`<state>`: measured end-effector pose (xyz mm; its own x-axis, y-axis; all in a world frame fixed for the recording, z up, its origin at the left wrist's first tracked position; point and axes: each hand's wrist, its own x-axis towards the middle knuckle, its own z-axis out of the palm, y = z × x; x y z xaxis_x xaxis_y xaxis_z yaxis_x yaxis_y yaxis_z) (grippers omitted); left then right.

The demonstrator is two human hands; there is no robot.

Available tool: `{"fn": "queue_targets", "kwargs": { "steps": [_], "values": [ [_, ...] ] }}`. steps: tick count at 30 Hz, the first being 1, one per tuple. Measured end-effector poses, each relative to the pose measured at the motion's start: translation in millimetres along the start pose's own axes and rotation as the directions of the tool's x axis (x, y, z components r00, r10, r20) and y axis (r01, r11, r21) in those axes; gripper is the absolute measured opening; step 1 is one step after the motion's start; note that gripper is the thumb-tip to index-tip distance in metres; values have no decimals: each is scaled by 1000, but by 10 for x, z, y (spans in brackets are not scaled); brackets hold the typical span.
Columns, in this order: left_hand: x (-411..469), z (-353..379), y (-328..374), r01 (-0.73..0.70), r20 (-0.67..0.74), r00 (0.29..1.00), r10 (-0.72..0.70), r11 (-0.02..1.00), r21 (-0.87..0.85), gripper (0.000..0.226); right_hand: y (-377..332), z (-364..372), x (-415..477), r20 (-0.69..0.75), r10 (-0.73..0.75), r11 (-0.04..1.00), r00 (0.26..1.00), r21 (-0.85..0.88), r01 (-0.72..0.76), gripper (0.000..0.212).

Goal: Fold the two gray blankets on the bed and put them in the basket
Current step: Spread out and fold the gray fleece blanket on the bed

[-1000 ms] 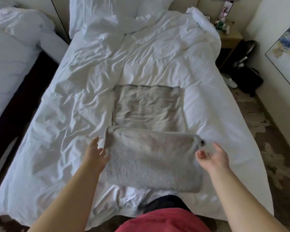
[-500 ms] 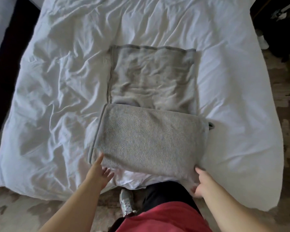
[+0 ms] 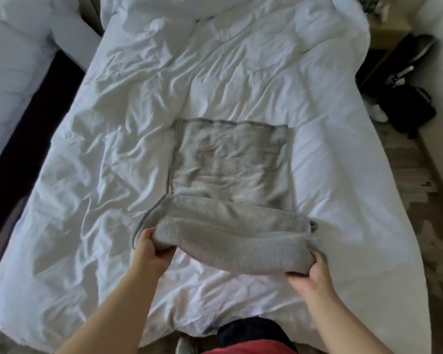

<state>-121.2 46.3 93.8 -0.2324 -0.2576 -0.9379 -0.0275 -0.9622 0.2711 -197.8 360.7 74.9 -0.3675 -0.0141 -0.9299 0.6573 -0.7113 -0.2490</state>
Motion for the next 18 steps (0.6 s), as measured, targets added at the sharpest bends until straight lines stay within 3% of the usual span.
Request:
{"fn": "queue_targets", "kwargs": {
  "steps": [4, 7, 12, 15, 18],
  "values": [
    [-567, 1133, 559, -113, 163, 981, 108, 993, 22, 17, -826, 1274, -460, 121, -96, 993, 988, -62, 104, 24],
    [-1232, 2037, 1052, -178, 339, 923, 183, 983, -48, 24, -1473, 2285, -1125, 299, -211, 974, 931, -14, 225, 25],
    [-2518, 2973, 1706, -304, 571, 735, 366, 930, -204, 42, -2231, 3335, -2475, 549, -409, 903, 729, 130, 409, 28],
    [-3087, 3113, 1884, -356, 684, 589, 430, 898, -259, 40, -2434, 3492, -3011, 620, -479, 862, 621, 199, 466, 26],
    [-3362, 3022, 1913, -379, 744, 493, 451, 881, -283, 37, -2457, 3401, -3270, 652, -508, 837, 562, 221, 501, 28]
  ]
}}
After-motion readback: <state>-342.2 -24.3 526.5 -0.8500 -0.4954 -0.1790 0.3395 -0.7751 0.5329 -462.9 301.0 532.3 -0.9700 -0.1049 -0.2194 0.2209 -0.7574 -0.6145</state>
